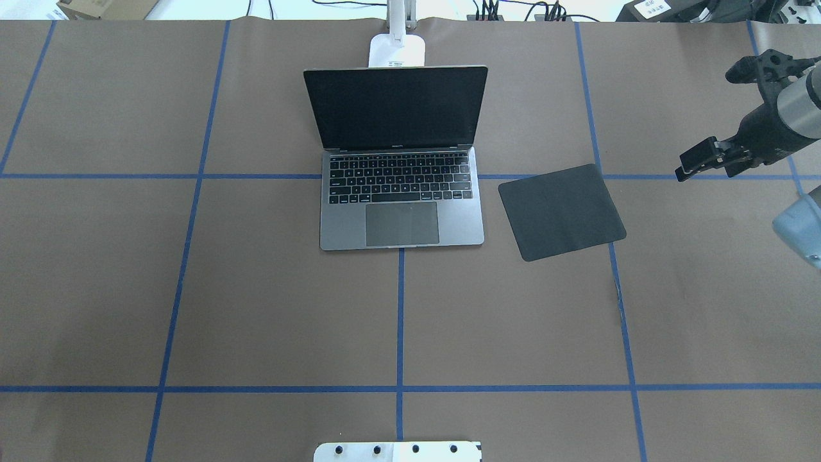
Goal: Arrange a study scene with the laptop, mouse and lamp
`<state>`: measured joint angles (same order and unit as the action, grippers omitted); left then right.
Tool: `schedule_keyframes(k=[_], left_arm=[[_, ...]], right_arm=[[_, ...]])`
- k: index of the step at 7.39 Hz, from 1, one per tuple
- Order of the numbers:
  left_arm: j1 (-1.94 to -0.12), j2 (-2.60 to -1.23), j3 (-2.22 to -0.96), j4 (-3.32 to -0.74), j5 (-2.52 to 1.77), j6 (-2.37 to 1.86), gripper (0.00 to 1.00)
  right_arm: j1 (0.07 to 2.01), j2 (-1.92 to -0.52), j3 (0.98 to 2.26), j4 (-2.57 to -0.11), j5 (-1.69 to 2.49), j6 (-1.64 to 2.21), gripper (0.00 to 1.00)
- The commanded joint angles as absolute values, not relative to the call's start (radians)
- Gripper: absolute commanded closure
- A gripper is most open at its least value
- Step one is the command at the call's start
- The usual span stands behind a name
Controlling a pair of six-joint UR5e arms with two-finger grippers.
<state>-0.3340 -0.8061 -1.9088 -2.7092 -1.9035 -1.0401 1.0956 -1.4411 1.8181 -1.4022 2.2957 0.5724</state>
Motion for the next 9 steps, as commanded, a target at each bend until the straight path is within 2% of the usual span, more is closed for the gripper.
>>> schedule_keyframes(k=[1, 9], left_arm=[[-0.202, -0.822, -1.908, -2.721, -1.838, -1.165, 0.00], [-0.066, -0.851, -1.872, -2.726, -1.801, -1.282, 0.00]], right_arm=[[1.088, -1.431, 1.803, -1.396, 2.295, 0.572, 0.01], [1.074, -1.413, 1.790, -1.396, 2.295, 0.575, 0.01]])
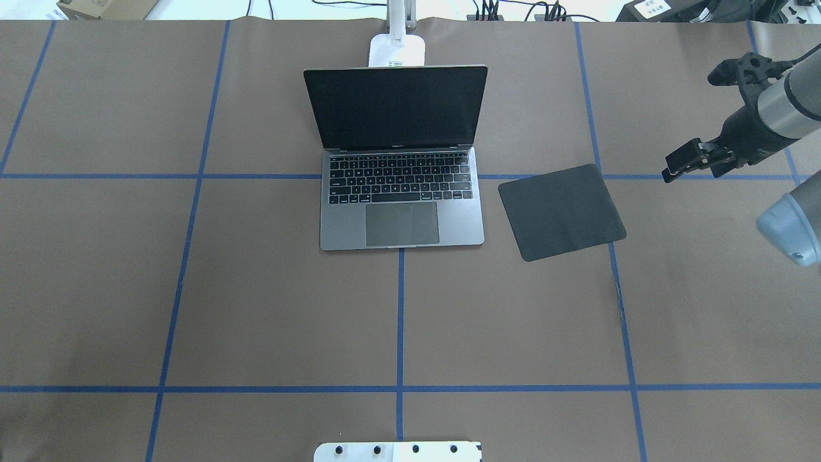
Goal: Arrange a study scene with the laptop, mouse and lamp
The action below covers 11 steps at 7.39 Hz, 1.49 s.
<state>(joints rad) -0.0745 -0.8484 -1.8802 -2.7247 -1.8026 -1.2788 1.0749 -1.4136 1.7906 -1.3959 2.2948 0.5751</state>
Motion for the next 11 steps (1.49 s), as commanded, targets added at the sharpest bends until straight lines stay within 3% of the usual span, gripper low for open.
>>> schedule_keyframes(k=[1, 11], left_arm=[[-0.066, -0.845, -1.870, -2.744, -1.798, -1.281, 0.00], [-0.040, -0.845, -1.824, -2.787, -1.796, -1.281, 0.02]], right_arm=[[1.072, -1.411, 1.792, -1.396, 2.295, 0.575, 0.01], [1.068, -1.411, 1.790, -1.394, 2.295, 0.577, 0.01]])
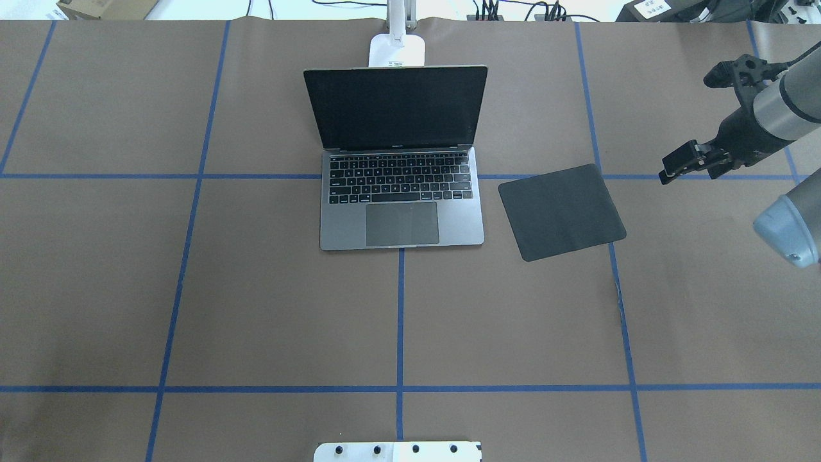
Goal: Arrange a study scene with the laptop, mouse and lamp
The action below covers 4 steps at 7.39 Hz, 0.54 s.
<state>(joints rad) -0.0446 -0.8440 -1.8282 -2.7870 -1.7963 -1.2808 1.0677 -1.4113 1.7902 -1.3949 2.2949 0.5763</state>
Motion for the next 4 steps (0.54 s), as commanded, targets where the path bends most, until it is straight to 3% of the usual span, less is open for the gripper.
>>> schedule_keyframes(k=[1, 2, 4], left_arm=[[-0.032, -0.847, -1.821, -2.787, -1.796, -1.281, 0.03], [-0.029, -0.847, -1.822, -2.787, -1.796, -1.281, 0.07], [-0.028, -0.847, -1.816, -2.786, -1.796, -1.279, 0.34]], right_arm=[[1.068, -1.411, 1.792, -1.394, 2.295, 0.577, 0.01], [1.066, -1.411, 1.792, -1.394, 2.295, 0.584, 0.01], [1.065, -1.411, 1.792, -1.394, 2.295, 0.584, 0.01]])
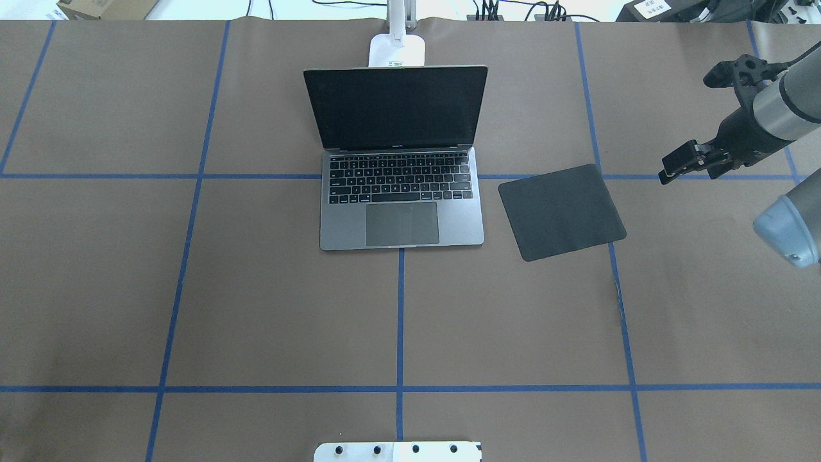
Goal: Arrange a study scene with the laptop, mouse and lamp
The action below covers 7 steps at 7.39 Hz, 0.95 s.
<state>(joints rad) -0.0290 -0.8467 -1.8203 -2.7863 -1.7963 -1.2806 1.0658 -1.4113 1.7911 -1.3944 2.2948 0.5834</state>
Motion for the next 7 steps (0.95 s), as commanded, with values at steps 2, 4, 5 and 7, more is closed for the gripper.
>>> schedule_keyframes(k=[2, 4, 5, 7], left_arm=[[-0.028, -0.845, -1.818, -2.787, -1.798, -1.281, 0.57], [-0.032, -0.841, -1.819, -2.813, -1.798, -1.281, 0.64], [-0.038, -0.835, -1.831, -2.860, -1.807, -1.284, 0.64], [-0.072, -0.851, -1.870, -2.872, -1.833, -1.284, 0.64]], right_arm=[[1.066, -1.410, 1.792, -1.394, 2.296, 0.586, 0.01], [1.066, -1.410, 1.793, -1.394, 2.296, 0.586, 0.01], [1.066, -1.410, 1.792, -1.394, 2.296, 0.584, 0.01], [1.066, -1.405, 1.790, -1.394, 2.296, 0.586, 0.01]])
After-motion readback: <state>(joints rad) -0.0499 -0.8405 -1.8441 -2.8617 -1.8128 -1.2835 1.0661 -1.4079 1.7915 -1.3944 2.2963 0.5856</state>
